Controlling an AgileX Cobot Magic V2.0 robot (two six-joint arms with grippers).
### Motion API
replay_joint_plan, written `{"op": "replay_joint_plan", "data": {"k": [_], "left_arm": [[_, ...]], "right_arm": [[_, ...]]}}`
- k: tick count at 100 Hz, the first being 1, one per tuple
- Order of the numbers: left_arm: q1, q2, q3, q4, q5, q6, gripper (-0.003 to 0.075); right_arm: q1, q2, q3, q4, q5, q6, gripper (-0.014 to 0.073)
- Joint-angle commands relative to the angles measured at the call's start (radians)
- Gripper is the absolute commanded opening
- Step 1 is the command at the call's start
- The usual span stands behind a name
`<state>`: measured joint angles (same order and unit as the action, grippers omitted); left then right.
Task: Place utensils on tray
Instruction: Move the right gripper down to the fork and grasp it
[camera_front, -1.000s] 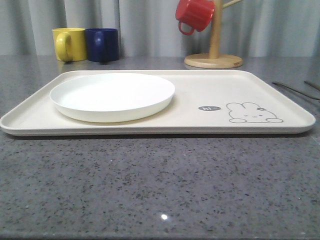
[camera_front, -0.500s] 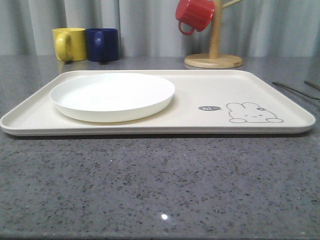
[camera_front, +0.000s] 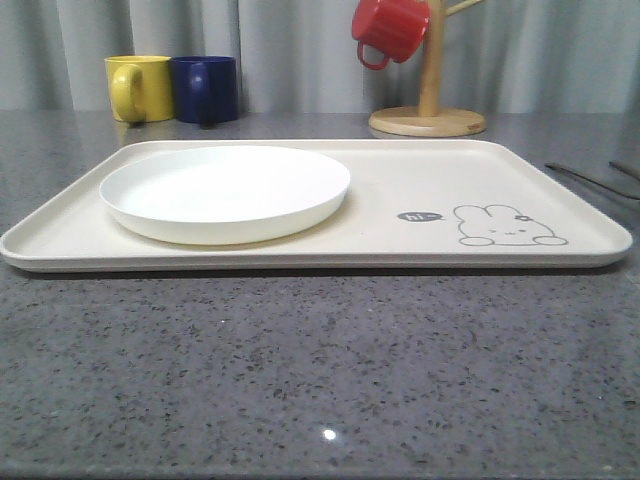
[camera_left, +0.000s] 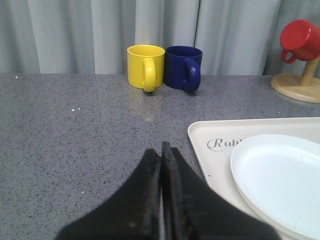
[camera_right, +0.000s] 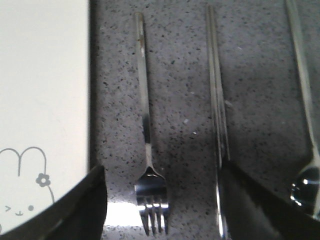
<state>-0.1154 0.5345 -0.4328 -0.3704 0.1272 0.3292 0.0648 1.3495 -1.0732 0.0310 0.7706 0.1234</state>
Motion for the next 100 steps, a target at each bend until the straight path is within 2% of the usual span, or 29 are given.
{"op": "replay_joint_plan", "data": {"k": [1, 36, 100], "left_arm": [[0.001, 0.001, -0.026, -0.011, -0.082, 0.000, -0.0018], [0.001, 0.001, -0.026, -0.011, -0.082, 0.000, -0.0018], [0.001, 0.001, -0.026, -0.011, -0.082, 0.000, -0.0018]], "right_arm": [[0.008, 0.016, -0.055, -0.005, -0.050, -0.014, 0.0487], [0.008, 0.125, -0.092, -0.005, -0.066, -0.021, 0.0487], [0.010, 0.211, -0.093, -0.005, -0.068, -0.022, 0.0486]]}}
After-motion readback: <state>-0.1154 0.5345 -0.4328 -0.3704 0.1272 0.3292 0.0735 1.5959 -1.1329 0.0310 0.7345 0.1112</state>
